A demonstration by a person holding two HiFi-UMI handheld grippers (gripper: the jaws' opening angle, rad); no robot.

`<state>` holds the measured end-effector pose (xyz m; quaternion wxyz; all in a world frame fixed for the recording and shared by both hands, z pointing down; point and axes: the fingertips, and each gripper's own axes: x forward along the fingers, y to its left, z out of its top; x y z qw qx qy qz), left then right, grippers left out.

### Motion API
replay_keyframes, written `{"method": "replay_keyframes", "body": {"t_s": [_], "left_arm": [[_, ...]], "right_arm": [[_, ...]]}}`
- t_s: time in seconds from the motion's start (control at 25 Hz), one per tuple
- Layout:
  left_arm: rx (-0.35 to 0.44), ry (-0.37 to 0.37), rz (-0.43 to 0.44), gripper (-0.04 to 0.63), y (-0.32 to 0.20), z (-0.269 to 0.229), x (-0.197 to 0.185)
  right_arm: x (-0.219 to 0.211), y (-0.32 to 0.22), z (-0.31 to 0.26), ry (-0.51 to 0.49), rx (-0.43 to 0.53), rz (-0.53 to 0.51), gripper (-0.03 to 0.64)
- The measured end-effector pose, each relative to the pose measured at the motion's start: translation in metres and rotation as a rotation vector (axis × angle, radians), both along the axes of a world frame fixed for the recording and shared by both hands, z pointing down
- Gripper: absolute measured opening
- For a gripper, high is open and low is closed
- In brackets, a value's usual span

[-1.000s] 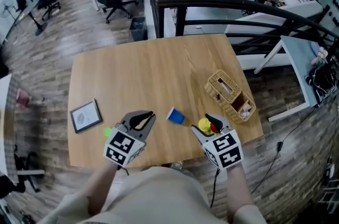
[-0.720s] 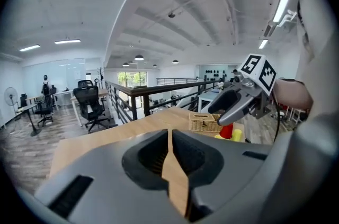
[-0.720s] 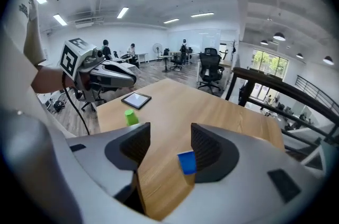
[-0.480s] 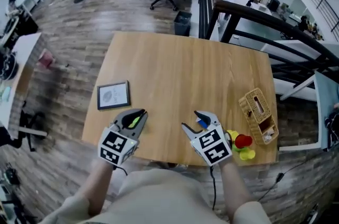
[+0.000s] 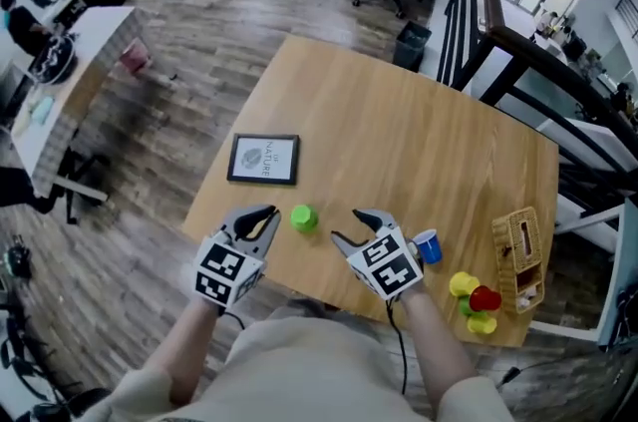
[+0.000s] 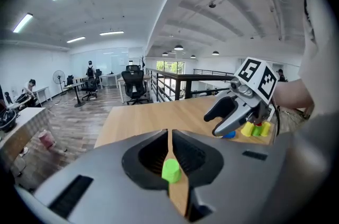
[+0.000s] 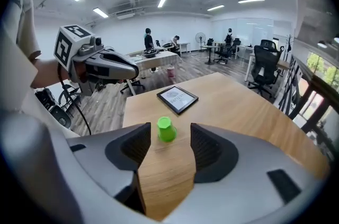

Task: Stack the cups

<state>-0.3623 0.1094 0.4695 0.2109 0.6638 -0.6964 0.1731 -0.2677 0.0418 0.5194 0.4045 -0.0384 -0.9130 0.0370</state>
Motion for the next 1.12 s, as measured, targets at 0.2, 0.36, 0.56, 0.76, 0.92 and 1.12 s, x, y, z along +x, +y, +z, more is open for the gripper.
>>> {"method": "replay_keyframes", "body": {"t_s": [0.2, 0.36, 0.56, 0.76, 0.92, 1.12], "left_arm": [[-0.047, 0.031, -0.056, 0.043, 0.019, 0.025, -0.019], [-0.068, 0.051, -0.073, 0.043, 0.028, 0.044, -0.028], [-0.101, 0.088, -0.092, 0.043, 0.028, 0.066, -0.024], [-0.116, 0.118, -0.106, 0.043, 0.041, 0.086, -0.034], [-0.133, 0.123, -0.121, 0.043, 0.045, 0.097, -0.045], [-0.155, 0.140, -0.139, 0.043, 0.054, 0.106, -0.050]], "right_arm": [[-0.035, 0.017, 0.032, 0.046, -0.025, -0.069, 0.252], [-0.058, 0.027, 0.060, 0.075, -0.053, -0.098, 0.252], [-0.073, 0.030, 0.093, 0.110, -0.087, -0.120, 0.253], [-0.089, 0.041, 0.128, 0.173, -0.064, -0.133, 0.265], [-0.097, 0.043, 0.144, 0.210, -0.067, -0.134, 0.268], [-0.103, 0.053, 0.156, 0.238, -0.052, -0.162, 0.267]]}}
